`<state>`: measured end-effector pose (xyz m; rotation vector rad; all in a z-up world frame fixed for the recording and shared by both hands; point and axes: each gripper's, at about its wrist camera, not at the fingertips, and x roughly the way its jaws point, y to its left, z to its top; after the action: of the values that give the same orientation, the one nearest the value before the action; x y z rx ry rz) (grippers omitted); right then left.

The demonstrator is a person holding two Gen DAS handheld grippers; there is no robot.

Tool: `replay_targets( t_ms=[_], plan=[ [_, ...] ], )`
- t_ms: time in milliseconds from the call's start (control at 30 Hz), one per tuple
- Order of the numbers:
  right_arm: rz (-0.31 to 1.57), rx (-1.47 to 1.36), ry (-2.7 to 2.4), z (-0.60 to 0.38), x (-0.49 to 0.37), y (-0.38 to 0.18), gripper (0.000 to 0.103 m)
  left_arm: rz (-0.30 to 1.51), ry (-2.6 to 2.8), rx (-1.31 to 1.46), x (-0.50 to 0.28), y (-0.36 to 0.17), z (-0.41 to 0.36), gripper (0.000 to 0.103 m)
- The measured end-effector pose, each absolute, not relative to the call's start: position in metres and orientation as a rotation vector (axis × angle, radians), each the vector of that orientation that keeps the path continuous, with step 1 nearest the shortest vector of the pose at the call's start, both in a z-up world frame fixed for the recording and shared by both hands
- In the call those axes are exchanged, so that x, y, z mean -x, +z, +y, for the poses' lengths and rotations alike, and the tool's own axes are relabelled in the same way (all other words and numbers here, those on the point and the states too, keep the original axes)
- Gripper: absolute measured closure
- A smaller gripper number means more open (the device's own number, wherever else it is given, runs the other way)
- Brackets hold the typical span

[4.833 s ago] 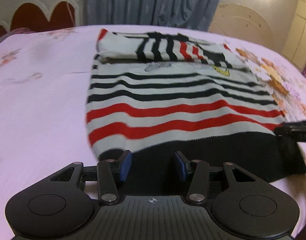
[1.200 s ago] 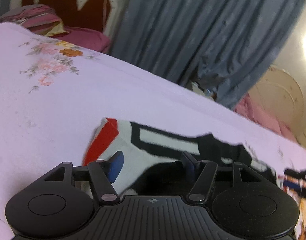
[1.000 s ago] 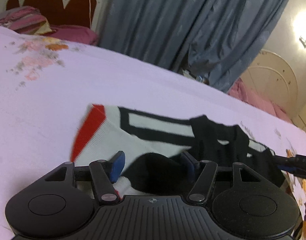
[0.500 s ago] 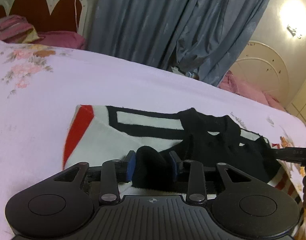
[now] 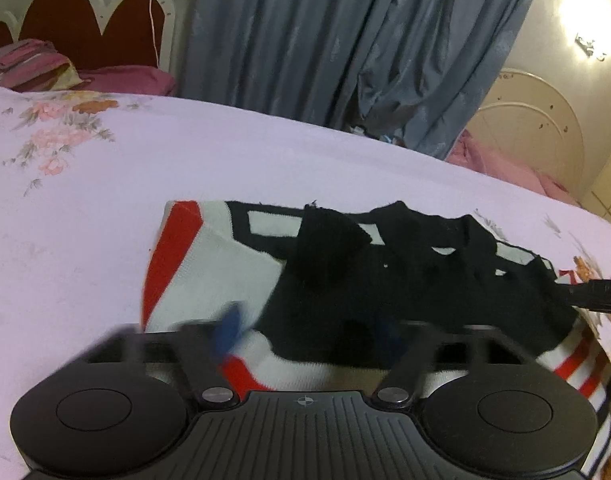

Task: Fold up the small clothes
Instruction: 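Open both grippers on the folded hem and press it flat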

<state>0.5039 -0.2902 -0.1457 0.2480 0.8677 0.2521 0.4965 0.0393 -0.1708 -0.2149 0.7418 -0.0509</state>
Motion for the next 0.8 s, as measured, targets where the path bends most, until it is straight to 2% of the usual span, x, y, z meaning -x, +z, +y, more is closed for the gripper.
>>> replay_targets(
  t_ms=[33, 67, 100, 133, 367, 567, 700, 800],
  plan=[
    [0.867, -0.232, 0.245, -0.289, -0.504, -0.146, 0.086, 0.74, -0.047, 0.219, -0.497, -0.171, 0.039, 0.081],
    [0.863, -0.221, 0.237, -0.289, -0.504, -0.147, 0.091, 0.739, -0.051, 0.233, -0.498, -0.172, 0.039, 0.089],
    [0.86, -0.223, 0.232, -0.29, -0.504, -0.147, 0.095, 0.739, -0.047, 0.233, -0.498, -0.172, 0.039, 0.095],
    [0.858, -0.228, 0.23, -0.291, -0.504, -0.148, 0.096, 0.73, -0.043, 0.226, -0.497, -0.173, 0.038, 0.097],
    [0.799, -0.251, 0.179, -0.296, -0.507, -0.146, 0.098, 0.627, 0.031, 0.222, -0.497, -0.167, 0.042, 0.098],
    [0.761, -0.29, 0.141, -0.3, -0.516, -0.145, 0.098, 0.61, 0.084, 0.238, -0.507, -0.171, 0.047, 0.098],
    [0.801, -0.249, 0.129, -0.299, -0.519, -0.16, 0.1, 0.627, 0.105, 0.177, -0.502, -0.183, 0.042, 0.098],
    [0.788, -0.266, 0.114, -0.302, -0.514, -0.154, 0.096, 0.629, 0.103, 0.147, -0.499, -0.177, 0.04, 0.098]
  ],
)
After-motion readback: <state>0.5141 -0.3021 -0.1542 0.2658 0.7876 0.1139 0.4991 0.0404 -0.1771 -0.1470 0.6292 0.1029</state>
